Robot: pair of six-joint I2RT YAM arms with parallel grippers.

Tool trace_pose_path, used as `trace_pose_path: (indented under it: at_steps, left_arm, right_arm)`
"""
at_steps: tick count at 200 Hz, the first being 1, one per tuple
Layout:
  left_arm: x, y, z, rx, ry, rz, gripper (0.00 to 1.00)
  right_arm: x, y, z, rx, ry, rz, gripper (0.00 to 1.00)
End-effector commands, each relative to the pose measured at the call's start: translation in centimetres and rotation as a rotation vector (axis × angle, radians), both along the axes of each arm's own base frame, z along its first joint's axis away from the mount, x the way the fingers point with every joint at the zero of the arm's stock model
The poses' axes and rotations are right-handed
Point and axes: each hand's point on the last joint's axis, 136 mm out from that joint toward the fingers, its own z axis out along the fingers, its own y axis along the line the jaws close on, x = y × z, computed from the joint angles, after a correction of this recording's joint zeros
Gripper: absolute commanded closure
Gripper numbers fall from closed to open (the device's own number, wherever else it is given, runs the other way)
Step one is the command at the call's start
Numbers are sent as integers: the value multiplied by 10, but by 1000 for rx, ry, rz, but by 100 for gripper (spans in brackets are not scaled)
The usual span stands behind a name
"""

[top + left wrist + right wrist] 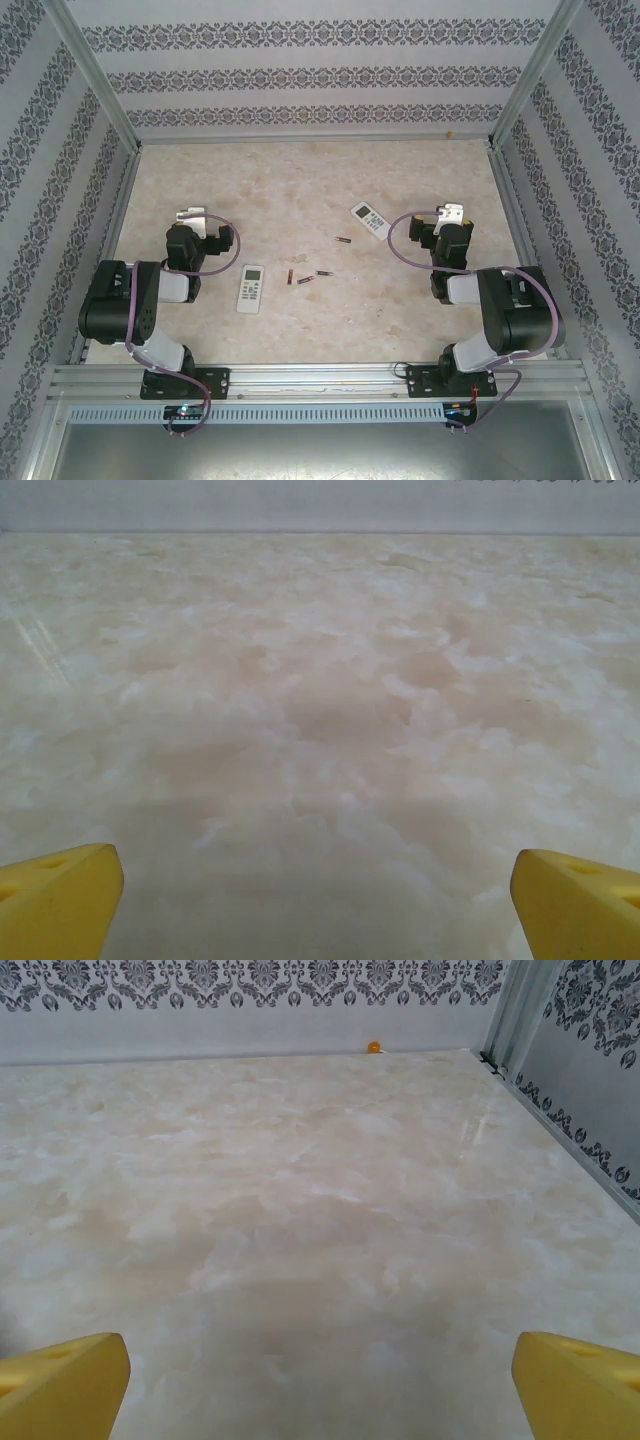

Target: Load the batteries into the remote control

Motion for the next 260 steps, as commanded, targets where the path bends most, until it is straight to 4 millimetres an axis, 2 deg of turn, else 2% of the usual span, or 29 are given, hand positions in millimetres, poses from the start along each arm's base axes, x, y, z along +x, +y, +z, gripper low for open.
trace_pose_path:
  at_steps: [1, 110, 129, 160, 176, 179, 186, 205, 207, 208, 209, 210, 211, 227, 245, 260]
  left_arm:
    - [4, -1, 4, 14, -8, -17, 0]
    - [0, 2, 6, 14, -32, -3, 0]
    - [-3, -3, 8, 16, -57, -30, 0]
    - [-15, 5, 24, 18, -116, 23, 0]
    - [-20, 2, 43, 30, -120, 9, 0]
    - [-21, 1, 48, 36, -123, 14, 0]
    - [-24, 2, 61, 48, -134, 37, 0]
    - [-30, -2, 105, -65, -161, 85, 0]
    - [-28, -4, 117, -87, -183, 83, 0]
    - [-31, -5, 109, -94, -150, 84, 0]
    - [-29, -6, 120, -104, -174, 81, 0]
    - [-31, -7, 114, -111, -149, 82, 0]
    - [-29, -8, 126, -124, -175, 80, 0]
    - [-31, -37, 148, -281, -76, 12, 0]
    - [-37, -88, 156, -376, 68, -134, 0]
    - [-51, -126, 150, -353, 221, -210, 0]
  right_arm:
    - [0, 1, 2, -5, -18, 1, 2]
    - [0, 2, 0, -1, -13, 10, 2]
    - [0, 2, 1, 2, -16, 11, 2]
    - [-8, -1, 28, -6, -50, -2, 2]
    - [-20, -1, 52, -21, -79, -41, 2]
    - [-18, -1, 65, 0, -98, -54, 2]
    - [-23, 1, 77, 79, -117, -64, 2]
    - [-36, 23, 97, 352, -68, -28, 2]
    - [-37, 25, 99, 374, -57, -24, 2]
    - [-37, 27, 99, 385, -51, -22, 2]
    - [-38, 28, 99, 396, -43, -19, 2]
    - [-39, 30, 100, 407, -36, -16, 2]
    - [-39, 32, 100, 417, -30, -13, 2]
    - [-44, 67, 108, 519, 69, 92, 2]
    - [-48, 116, 112, 559, 191, 275, 2]
    - [-52, 151, 111, 581, 296, 401, 2]
